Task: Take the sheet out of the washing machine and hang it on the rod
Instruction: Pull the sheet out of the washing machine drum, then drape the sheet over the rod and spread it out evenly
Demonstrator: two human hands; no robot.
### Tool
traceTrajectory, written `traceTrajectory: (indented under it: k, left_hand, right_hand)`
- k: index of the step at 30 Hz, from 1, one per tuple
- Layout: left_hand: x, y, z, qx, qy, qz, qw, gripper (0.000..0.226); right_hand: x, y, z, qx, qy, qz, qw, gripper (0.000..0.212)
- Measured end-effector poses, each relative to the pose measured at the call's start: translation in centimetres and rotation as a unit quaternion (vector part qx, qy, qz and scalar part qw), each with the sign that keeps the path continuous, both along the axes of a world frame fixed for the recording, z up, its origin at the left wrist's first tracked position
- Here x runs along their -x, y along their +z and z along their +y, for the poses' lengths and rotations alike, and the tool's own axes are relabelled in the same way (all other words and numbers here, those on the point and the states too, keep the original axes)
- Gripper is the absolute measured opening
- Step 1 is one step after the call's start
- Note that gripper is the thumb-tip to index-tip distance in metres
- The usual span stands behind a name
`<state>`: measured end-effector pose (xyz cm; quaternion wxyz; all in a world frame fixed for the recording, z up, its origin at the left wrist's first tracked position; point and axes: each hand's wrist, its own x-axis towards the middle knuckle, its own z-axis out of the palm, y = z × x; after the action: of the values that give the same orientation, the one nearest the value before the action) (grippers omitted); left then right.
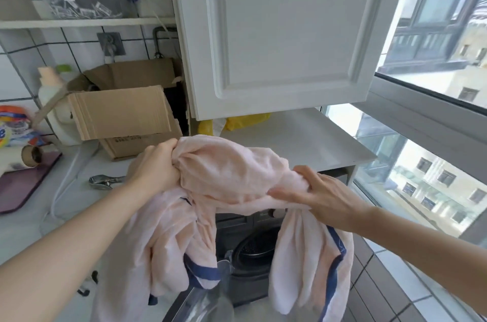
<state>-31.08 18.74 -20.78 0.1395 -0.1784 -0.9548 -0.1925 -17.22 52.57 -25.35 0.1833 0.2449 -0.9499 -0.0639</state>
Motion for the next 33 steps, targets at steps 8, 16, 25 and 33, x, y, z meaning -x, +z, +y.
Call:
traceTrajectory:
  k: [8,16,25,33]
  left_hand:
    - [-1.2,1.1,4.3,0.047,-0.088,-0.024,0.995,0.045]
    - [-1.9,2.4,5.2,0.090,-0.185,0.022,0.978,0.061]
    - [-1.1,6.0,7.4,0.003,-0.249,0.020,0.968,0.050]
    - [-0.9,11.1,10.1,-0.136,-0.261,0.047,0.955,0.027]
  right_hand:
    - [-0.4,1.9,0.7,-0.094,-0.041,-0.010,0.995,0.072]
    - [-1.7,7.0,0.3,-0.072,-0.140,-0.070,0.985,0.081]
    - [-1.1,13.7,0.2,-0.197,-0.160,0.001,0.967,0.065]
    - [1.3,21.5,1.5,-0.291,-0.213,0.011,0.933,0.058]
